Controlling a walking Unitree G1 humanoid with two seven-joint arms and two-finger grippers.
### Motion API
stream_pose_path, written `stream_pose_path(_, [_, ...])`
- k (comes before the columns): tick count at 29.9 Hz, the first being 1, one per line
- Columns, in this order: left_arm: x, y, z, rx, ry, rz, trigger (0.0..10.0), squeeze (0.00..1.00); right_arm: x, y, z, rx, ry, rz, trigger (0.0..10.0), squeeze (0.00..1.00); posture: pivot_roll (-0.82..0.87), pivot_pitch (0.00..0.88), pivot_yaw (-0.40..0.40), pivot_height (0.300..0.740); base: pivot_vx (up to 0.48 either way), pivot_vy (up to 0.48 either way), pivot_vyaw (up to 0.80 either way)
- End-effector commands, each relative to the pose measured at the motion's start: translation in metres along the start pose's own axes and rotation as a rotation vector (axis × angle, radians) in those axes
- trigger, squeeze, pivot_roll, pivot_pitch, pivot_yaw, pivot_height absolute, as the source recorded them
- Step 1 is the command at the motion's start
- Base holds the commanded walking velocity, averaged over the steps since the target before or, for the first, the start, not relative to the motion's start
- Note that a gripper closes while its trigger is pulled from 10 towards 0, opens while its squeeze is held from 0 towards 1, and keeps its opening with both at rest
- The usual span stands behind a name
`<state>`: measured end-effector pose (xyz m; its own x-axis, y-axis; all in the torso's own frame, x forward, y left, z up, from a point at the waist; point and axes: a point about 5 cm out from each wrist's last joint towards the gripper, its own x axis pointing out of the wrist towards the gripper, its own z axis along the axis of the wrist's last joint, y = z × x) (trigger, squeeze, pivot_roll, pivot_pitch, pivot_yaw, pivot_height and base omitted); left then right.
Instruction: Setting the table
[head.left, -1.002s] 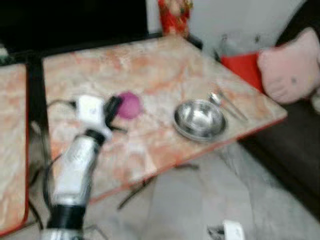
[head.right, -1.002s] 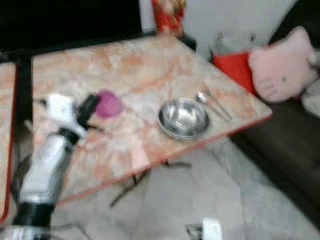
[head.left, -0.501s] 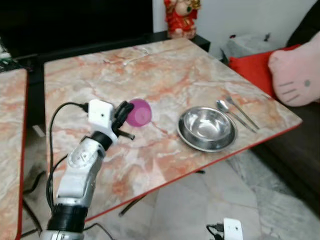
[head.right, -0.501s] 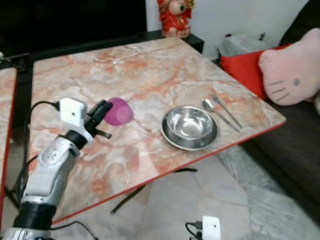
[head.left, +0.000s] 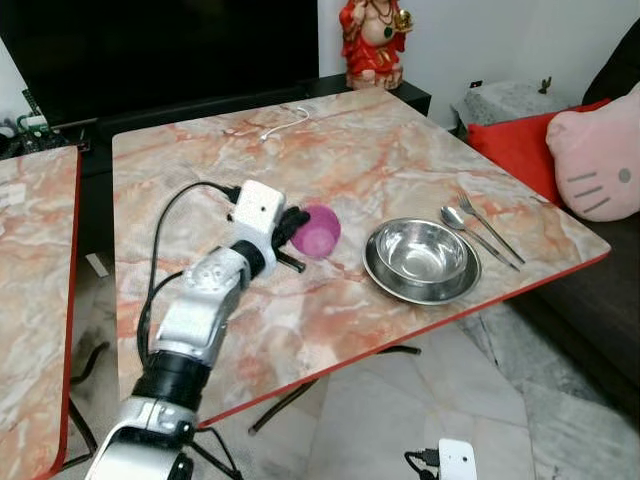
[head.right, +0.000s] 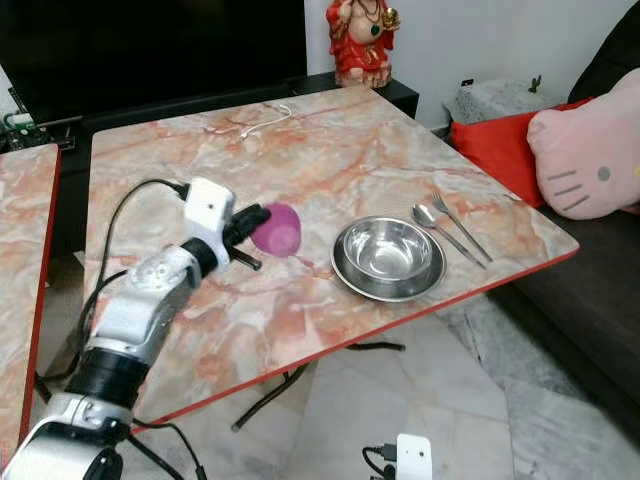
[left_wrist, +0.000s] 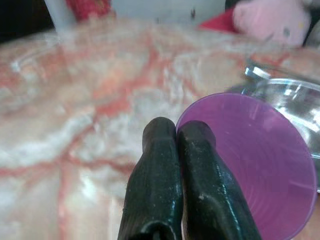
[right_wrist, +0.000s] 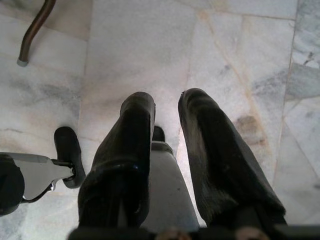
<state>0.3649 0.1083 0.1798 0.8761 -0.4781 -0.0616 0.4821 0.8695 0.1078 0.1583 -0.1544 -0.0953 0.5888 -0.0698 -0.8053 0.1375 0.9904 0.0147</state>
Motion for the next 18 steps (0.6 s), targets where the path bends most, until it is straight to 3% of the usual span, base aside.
stream_pose_path(1, [0.011, -0.002, 0.007, -0.006, 0.025, 0.004, 10.0, 0.0, 0.0, 0.001, -0.002, 0.005, 0.006, -0.004, 10.0, 0.0, 0.06, 0.0, 0.012, 0.74, 0.0, 0.0, 0.0])
stream_pose_path(10, [0.027, -0.007, 0.007, -0.009, 0.087, 0.019, 10.0, 0.0, 0.0, 0.001, -0.002, 0.013, 0.004, -0.008, 10.0, 0.0, 0.05, 0.0, 0.017, 0.74, 0.0, 0.0, 0.0])
stream_pose_path(18, [0.033, 0.005, 0.004, -0.002, 0.15, 0.124, 10.0, 0.0, 0.0, 0.001, -0.001, 0.009, 0.006, -0.007, 10.0, 0.0, 0.05, 0.0, 0.012, 0.74, 0.0, 0.0, 0.0])
